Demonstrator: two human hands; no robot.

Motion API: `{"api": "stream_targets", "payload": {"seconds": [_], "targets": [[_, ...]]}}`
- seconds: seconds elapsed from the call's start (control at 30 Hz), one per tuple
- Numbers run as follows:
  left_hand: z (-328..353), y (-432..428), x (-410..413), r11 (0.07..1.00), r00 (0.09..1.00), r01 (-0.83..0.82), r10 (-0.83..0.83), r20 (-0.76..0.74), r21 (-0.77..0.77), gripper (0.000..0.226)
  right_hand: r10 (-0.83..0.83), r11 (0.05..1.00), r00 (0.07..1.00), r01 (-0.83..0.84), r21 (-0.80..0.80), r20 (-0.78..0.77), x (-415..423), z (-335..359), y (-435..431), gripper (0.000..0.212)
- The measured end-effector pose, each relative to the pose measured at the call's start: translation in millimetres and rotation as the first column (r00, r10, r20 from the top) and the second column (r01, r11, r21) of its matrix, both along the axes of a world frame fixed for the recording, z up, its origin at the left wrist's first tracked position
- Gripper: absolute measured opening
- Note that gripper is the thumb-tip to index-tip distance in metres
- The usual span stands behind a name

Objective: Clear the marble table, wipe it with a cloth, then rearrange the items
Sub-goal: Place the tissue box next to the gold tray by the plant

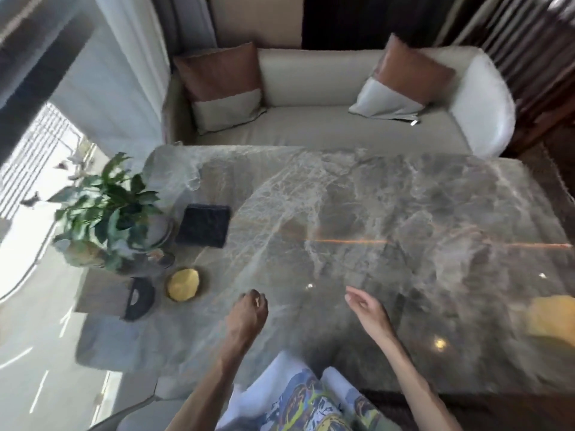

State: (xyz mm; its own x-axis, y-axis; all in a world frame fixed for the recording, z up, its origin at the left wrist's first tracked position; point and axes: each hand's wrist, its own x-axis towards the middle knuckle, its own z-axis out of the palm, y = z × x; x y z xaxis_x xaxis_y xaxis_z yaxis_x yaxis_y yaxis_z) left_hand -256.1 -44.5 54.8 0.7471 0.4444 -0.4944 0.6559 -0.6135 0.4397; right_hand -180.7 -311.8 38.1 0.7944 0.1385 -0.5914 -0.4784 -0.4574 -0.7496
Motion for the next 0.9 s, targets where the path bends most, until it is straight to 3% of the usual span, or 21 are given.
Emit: {"api": "stream_targets", "payload": {"seconds": [0.13,0.3,0.47,0.57,0.8,0.9], "targets": [[-4,-93,5,0.994,0.992,0.111,-0.110,-0.061,0.001,0.031,-0.082,0.996,0.996,0.081,-0.027,-0.037,-13,-1,-98,0.033],[-10,-179,13,0.940,0.936,0.340,-0.342,-0.079,-0.032,0.028,-0.166,0.975,0.980,0.145,-0.170,-0.111,-47,4,-178,0.036],[-17,-242,36,0.789,0.785,0.614,-0.613,-0.090,-0.020,0.038,-0.250,0.937,0.964,0.219,-0.272,-0.086,-77,12,-228,0.042],[-22,-278,55,0.653,0.646,0.757,-0.750,-0.139,-0.003,0.041,-0.292,0.905,0.956,0.264,-0.334,-0.038,-95,15,-259,0.044],[-19,-365,89,0.508,0.512,0.859,-0.844,-0.162,0.065,0.042,-0.478,0.849,0.874,0.435,-0.300,-0.085,-101,11,-367,0.045],[-19,-419,113,0.498,0.499,0.866,-0.853,-0.155,0.050,0.041,-0.560,0.812,0.821,0.516,-0.274,-0.114,-84,2,-429,0.046]]}}
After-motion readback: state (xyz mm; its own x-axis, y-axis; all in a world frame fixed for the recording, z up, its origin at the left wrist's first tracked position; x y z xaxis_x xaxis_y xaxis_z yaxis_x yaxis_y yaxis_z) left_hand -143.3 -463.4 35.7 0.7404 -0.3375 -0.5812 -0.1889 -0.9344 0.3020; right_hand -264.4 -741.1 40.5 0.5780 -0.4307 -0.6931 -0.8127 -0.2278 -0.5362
